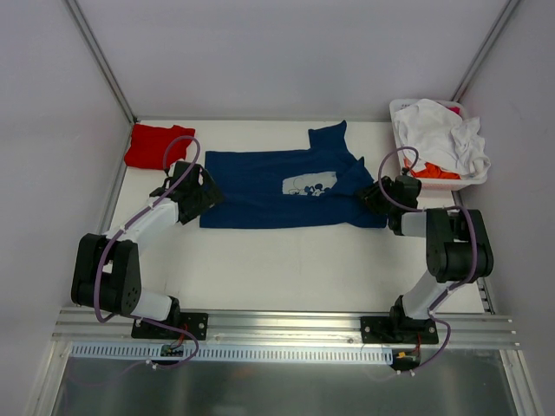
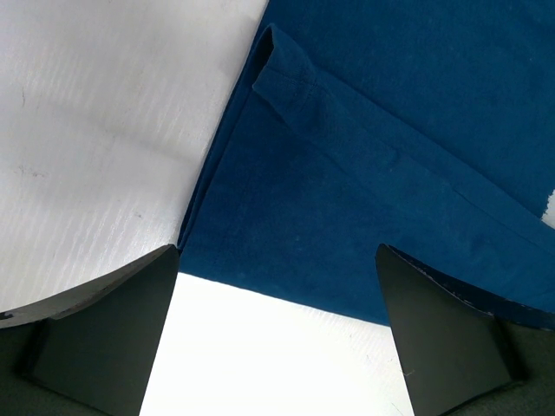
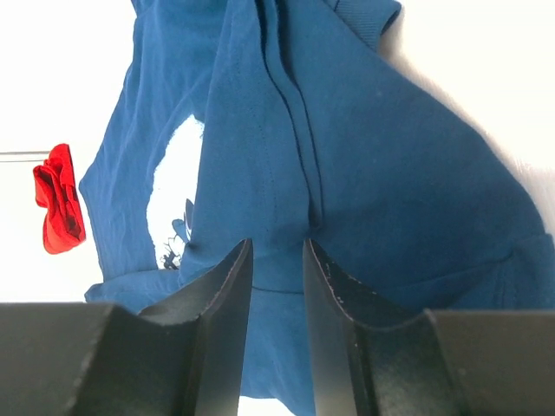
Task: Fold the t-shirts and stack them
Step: Fold the tshirt
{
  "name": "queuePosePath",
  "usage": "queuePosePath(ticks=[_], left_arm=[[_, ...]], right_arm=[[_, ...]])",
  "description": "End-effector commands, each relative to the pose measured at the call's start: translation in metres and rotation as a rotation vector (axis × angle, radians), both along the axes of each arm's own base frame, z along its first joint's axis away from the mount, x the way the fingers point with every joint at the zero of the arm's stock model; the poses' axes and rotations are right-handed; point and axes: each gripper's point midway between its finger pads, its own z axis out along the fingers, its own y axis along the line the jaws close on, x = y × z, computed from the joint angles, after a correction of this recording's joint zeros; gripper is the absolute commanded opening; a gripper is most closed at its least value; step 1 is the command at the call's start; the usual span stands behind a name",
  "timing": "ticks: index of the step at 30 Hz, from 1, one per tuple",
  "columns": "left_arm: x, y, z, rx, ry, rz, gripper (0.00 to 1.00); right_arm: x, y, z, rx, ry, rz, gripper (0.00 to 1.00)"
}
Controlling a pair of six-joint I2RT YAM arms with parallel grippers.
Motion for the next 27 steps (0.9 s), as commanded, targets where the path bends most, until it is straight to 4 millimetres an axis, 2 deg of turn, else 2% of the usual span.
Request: queuePosePath(ticks=[1, 16, 27], left_arm=[[0.001, -0.001, 0.002, 0.008, -0.008, -0.005, 0.99], [0.001, 0.0, 0.001, 0.018, -0.006, -0.007, 0.99], [0.0, -0.001, -0.001, 0.012, 0.002, -0.005, 0.99]], right_arm=[[0.018, 0.004, 0.019, 0.01, -0.082, 0.014, 0.33], [0.019, 0.004, 0.004, 0.032, -0.061, 0.004, 0.33], [0.0, 0.002, -0.001, 0.054, -0.061, -0.015, 0.33]])
